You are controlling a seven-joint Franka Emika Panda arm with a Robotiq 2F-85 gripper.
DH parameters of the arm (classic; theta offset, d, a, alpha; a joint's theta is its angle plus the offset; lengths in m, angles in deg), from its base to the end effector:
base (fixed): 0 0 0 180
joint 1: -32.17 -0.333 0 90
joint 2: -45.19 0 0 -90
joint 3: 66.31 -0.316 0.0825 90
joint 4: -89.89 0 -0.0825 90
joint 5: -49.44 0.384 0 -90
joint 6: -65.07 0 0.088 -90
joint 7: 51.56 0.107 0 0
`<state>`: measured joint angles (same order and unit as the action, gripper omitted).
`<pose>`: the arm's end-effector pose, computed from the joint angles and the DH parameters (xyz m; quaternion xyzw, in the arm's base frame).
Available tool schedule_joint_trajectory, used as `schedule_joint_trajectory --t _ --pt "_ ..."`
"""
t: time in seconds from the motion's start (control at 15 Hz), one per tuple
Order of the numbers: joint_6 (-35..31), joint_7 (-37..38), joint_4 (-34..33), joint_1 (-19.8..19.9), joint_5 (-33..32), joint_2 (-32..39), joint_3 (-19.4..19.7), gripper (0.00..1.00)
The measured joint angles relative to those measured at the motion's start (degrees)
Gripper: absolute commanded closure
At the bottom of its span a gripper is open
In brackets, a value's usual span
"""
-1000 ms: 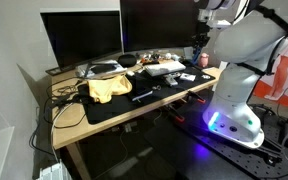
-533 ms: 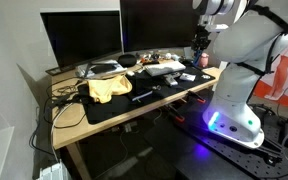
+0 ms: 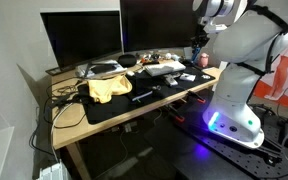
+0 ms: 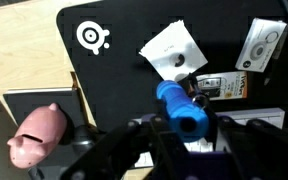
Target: Pick up and then put down the blue object
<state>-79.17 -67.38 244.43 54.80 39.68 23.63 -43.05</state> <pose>0.2884 -0.2853 0.3565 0.9778 -0.1890 0.0849 0.0296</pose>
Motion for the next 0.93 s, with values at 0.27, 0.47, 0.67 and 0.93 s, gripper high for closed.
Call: schedule_joint_trajectory --t 0.27,0.47,0.67,0.93 --pt "-5.8 -0.1 0.1 -0.1 0.1 -1.7 0.1 0.91" --pt "-10.6 -0.8 0.7 -0.2 0.4 -3.8 0.3 0.91" --pt "-14.2 -0.8 1.2 -0.8 0.8 -6.1 0.6 0.91" --pt "-18.7 -0.8 2.4 -1.7 2.1 -9.8 0.8 0.91"
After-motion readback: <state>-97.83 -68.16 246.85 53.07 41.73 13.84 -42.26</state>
